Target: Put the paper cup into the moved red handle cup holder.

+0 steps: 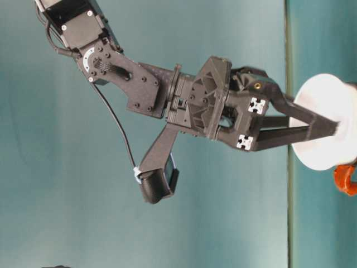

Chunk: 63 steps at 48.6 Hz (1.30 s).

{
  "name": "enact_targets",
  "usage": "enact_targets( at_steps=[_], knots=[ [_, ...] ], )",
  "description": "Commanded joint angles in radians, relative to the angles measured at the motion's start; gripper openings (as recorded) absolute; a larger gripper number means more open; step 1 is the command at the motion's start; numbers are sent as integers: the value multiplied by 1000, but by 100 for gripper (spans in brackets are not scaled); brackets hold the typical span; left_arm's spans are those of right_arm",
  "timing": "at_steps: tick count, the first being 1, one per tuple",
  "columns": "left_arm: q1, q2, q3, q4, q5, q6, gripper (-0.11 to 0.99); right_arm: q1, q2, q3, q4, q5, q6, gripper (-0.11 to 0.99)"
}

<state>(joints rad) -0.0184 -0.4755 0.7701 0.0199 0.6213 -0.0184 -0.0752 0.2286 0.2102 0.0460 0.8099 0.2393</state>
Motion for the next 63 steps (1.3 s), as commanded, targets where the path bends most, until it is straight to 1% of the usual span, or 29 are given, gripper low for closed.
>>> enact_targets(
  at_steps=[1, 6, 8, 9, 14, 21, 24, 27, 28, 32, 38, 45, 54, 59, 62, 63],
  knots=[
    [-2, -6, -8, 2, -5, 2, 95, 2, -9, -17, 3, -6, 5, 41],
    [-2, -6, -6, 2, -3, 0, 95, 5, -11, -23, 3, -18, 6, 71],
    [-2, -8, -8, 2, -3, 0, 95, 5, -11, -26, 3, -18, 6, 78],
    [-2, -6, -6, 2, -3, 0, 95, 5, -11, -28, 3, -18, 6, 79],
    [-2, -8, -6, 2, -3, 0, 95, 5, -11, -32, -3, -14, 6, 80],
    [-2, -8, -6, 2, -2, 0, 95, 5, -23, -32, -15, -3, 0, 80],
    [-2, -9, -3, 2, 2, 0, 95, 5, -37, -32, -15, 15, -6, 80],
    [0, -12, 2, 2, 8, 2, 95, 5, -52, -31, -18, 28, -11, 80],
    [3, -15, 3, 2, 9, 2, 95, 5, -58, -31, -18, 32, -14, 80],
    [8, -29, 12, 2, 12, 2, 95, 5, -84, -32, -21, 41, -32, 80],
    [6, -48, 23, 2, 12, -3, 95, 8, -140, -32, -21, 66, -54, 80],
    [6, -54, 23, 2, 12, -3, 95, 11, -210, -25, -21, 94, -58, 80],
    [6, -55, 23, 2, 14, -2, 95, 11, -298, 21, -23, 94, -67, 80],
    [6, -55, 25, 2, 12, -2, 95, 11, -333, 72, -25, 87, -92, 80],
    [6, -55, 25, 2, 12, -2, 95, 15, -353, 101, -25, 81, -110, 80],
    [6, -57, 23, 2, 12, -2, 95, 17, -359, 107, -25, 80, -112, 80]
  ],
)
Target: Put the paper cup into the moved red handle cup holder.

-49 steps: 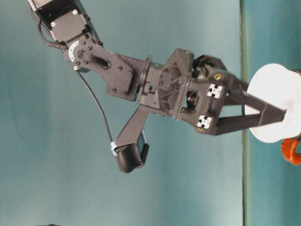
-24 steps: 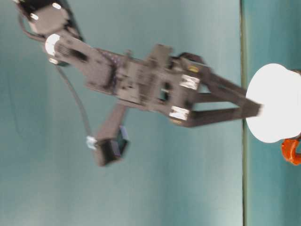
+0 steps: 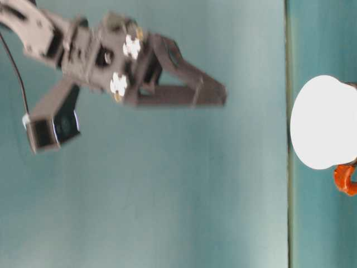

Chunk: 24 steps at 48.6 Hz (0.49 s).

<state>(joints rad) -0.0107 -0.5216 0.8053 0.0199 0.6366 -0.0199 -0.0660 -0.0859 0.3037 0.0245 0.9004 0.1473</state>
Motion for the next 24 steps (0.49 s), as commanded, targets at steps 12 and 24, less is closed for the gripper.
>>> enact_targets(
  at_steps=[12, 24],
  knots=[
    [-2, -15, -11, 2, -3, -5, 95, 11, -100, 66, -3, -43, -29, 80],
    [-2, -23, -9, 2, -3, -5, 95, 17, -144, 92, -3, -46, -31, 80]
  ],
)
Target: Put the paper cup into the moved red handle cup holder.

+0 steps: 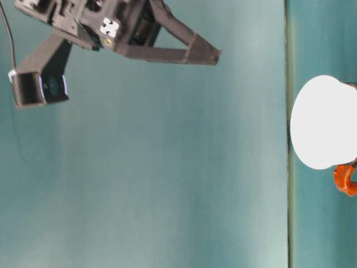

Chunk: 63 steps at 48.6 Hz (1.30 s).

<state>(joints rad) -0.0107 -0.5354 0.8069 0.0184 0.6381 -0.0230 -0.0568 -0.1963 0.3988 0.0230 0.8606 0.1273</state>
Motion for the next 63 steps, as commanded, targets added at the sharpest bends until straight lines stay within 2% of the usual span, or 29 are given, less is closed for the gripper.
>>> enact_targets(
  at_steps=[1, 11, 18, 45, 63],
  knots=[
    [-2, -8, -11, 3, -3, -2, 95, 8, -35, 0, -2, -6, -11, 80],
    [-2, -9, -11, 3, -3, -2, 95, 21, -54, 18, -2, -12, -6, 80],
    [-2, -8, -12, 3, -3, -2, 95, 25, -61, 17, -2, -14, -3, 80],
    [-2, -9, -12, 3, -5, 0, 95, 25, -189, 11, -2, -21, -3, 80],
    [-2, -8, -12, 3, -3, 0, 95, 25, -219, 58, -2, -107, -5, 80]
  ],
)
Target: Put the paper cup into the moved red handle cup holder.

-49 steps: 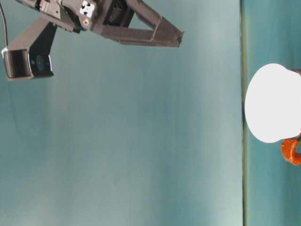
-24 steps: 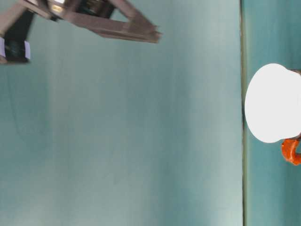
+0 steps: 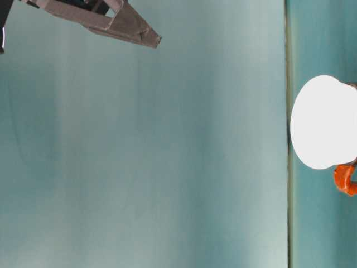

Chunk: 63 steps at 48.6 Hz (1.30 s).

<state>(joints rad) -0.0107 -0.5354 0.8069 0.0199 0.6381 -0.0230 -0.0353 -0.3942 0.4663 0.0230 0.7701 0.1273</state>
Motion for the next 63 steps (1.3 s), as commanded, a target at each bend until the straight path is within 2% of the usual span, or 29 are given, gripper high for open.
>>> enact_targets(
  at_steps=[1, 63],
  knots=[
    [-2, -8, -12, 2, -3, 0, 95, 3, -23, -8, -2, -18, -5, 80],
    [-2, -8, -14, 2, -3, -2, 95, 5, -35, 9, -2, -21, -3, 80]
  ],
)
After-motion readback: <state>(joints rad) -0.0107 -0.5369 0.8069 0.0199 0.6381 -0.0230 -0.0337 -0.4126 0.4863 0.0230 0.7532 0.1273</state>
